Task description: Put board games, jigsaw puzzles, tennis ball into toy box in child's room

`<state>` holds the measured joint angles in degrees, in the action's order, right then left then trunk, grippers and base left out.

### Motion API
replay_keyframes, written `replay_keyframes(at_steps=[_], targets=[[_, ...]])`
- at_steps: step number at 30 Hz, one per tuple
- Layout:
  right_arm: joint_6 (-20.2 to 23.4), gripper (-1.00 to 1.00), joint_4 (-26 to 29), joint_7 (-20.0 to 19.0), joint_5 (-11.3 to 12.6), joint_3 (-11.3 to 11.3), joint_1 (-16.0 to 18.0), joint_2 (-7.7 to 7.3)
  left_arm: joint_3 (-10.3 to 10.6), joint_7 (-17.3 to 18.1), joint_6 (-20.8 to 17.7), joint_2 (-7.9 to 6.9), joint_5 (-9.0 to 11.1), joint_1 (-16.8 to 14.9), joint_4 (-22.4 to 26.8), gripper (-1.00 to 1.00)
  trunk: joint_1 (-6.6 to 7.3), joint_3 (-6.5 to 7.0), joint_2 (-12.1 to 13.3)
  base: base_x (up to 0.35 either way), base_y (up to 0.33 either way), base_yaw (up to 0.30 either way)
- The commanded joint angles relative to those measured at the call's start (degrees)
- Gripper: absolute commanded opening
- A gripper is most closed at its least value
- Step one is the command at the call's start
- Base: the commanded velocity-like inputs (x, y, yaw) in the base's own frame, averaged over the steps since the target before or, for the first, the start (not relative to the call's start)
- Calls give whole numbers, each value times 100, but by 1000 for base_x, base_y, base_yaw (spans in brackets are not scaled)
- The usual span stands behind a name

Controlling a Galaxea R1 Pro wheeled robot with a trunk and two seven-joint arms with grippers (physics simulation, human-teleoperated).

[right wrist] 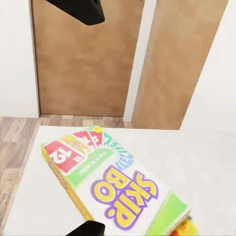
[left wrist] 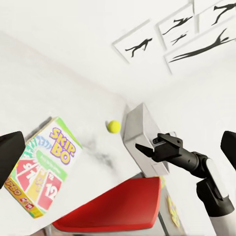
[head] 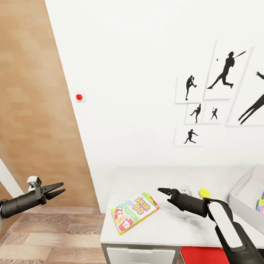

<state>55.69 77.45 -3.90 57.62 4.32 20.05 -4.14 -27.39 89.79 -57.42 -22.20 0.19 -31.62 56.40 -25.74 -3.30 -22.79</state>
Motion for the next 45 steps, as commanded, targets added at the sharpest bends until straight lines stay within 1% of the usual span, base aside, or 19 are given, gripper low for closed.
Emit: replay_keyframes(at_steps=[1,9,15,17,20,22,24,25,27,29,30,31,32,33,36,38,43,44,45], targets=[[24,100,2,-41,-42,4,7,3,-2,21,-60,-3,-2,-2,2,100,-4,-13,-13,25,22,-275],[-3,100,2,-12,-55,-38,7,12,-6,21,-59,-11,-8,-2,2,100,-4,-16,-13,50,33,-256],[-31,100,2,74,-69,-63,9,49,-8,21,-59,-12,-10,1,2,100,-4,-18,-13,79,56,-53],[-40,100,2,189,-123,-57,9,64,-7,21,-62,-12,-10,2,2,100,-4,-18,-13,17,12,-11],[-27,100,27,561,-341,-28,74,71,-3,21,-62,-12,-10,4,2,100,-4,-18,-13,7,5,-5],[21,100,39,876,-438,-14,299,66,1,21,-63,-8,-10,4,2,100,-4,-18,-13,3,2,-2],[172,100,-24,1343,-482,-35,868,76,4,21,-62,-5,-10,5,2,100,-4,-18,-13,1,1,-1],[222,100,-74,1464,-489,-39,1019,84,4,21,-62,-5,-10,4,2,100,-4,-18,-13,0,0,0],[377,100,-478,1951,-501,-44,1582,115,5,21,-60,-6,-10,4,2,100,-4,-18,-13,0,0,0],[431,100,-1051,2330,-502,-44,2127,134,4,21,-61,-10,-15,5,2,100,-4,-18,-13,0,0,0],[431,100,-1217,2399,-503,-45,2255,139,2,21,-61,-10,-16,6,2,100,-4,-18,-13,0,0,0],[431,100,-1571,2511,-509,-45,2486,149,0,21,-60,-9,-17,6,2,100,-4,-18,-13,0,0,0],[431,100,-1754,2556,-514,-45,2590,153,0,21,-62,-8,-17,6,2,100,-4,-18,-13,0,0,0],[431,100,-2113,2629,-527,-45,2768,158,2,21,-62,-7,-18,4,2,100,-4,-18,-13,0,0,0],[431,100,-2749,2722,-562,-48,3035,170,4,21,-60,-5,-19,3,2,100,-4,-18,-13,0,0,0],[409,100,-2926,2746,-573,-51,3097,176,5,21,-60,-4,-19,3,2,100,-4,-18,-13,0,0,0],[312,100,-3089,2767,-582,-91,3151,184,6,21,-59,-4,-19,4,2,100,-4,-18,-13,0,0,0],[278,100,-3114,2770,-576,-342,3160,193,6,21,-59,-4,-16,4,2,100,-4,-18,-13,0,0,0],[262,100,-3115,2771,-578,-399,3160,200,6,21,-59,-4,-17,5,2,100,-4,-18,-13,0,0,0]])
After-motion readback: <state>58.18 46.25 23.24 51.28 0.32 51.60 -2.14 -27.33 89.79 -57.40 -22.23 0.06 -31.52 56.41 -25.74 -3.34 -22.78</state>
